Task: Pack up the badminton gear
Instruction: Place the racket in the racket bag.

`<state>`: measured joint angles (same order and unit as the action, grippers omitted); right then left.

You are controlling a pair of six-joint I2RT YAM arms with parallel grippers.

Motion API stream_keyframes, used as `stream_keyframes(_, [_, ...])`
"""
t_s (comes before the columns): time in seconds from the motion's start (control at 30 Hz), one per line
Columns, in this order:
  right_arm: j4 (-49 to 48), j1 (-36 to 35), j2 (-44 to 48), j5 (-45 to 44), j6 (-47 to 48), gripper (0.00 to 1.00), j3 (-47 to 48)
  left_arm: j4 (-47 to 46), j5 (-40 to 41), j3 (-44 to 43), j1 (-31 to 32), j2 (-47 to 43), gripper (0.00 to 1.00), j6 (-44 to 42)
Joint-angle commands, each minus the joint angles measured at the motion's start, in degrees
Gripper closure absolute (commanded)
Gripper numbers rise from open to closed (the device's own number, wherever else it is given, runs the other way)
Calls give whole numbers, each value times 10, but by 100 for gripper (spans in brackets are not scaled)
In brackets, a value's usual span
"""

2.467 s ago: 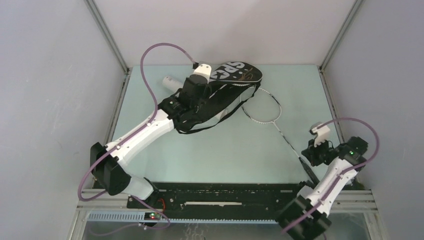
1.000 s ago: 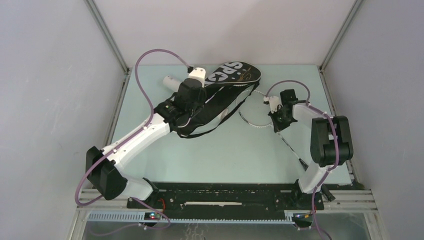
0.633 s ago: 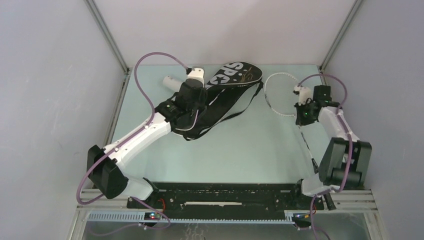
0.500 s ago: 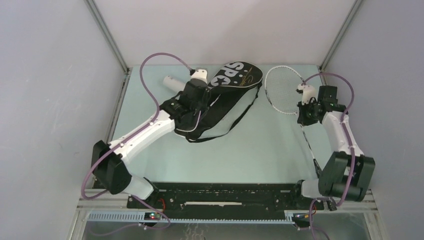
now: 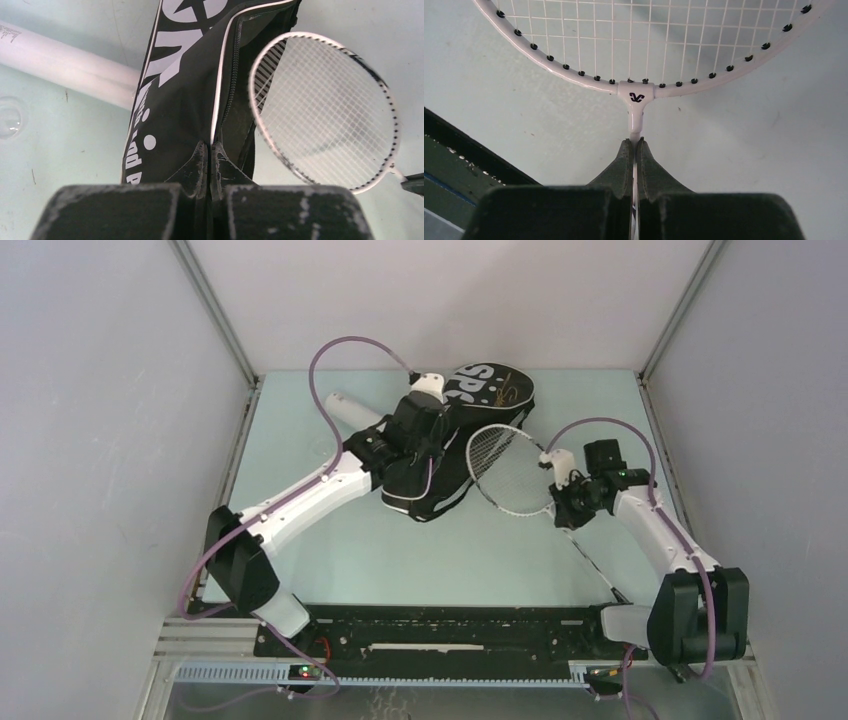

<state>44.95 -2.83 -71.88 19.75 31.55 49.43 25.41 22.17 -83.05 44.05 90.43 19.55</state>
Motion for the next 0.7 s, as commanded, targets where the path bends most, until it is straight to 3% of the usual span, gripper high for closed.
stream_keyframes(0.0, [-24, -43, 0, 1, -14, 100, 10, -69, 9, -17, 14, -3, 100, -8])
stream_keyframes(0.4, [-9, -53, -69, 36, -26, 100, 51, -113, 23, 72, 51, -37, 100, -66])
stream_keyframes(0.67, [41, -1, -38, 48, 20, 100, 45, -140, 30, 91, 51, -36, 100, -80])
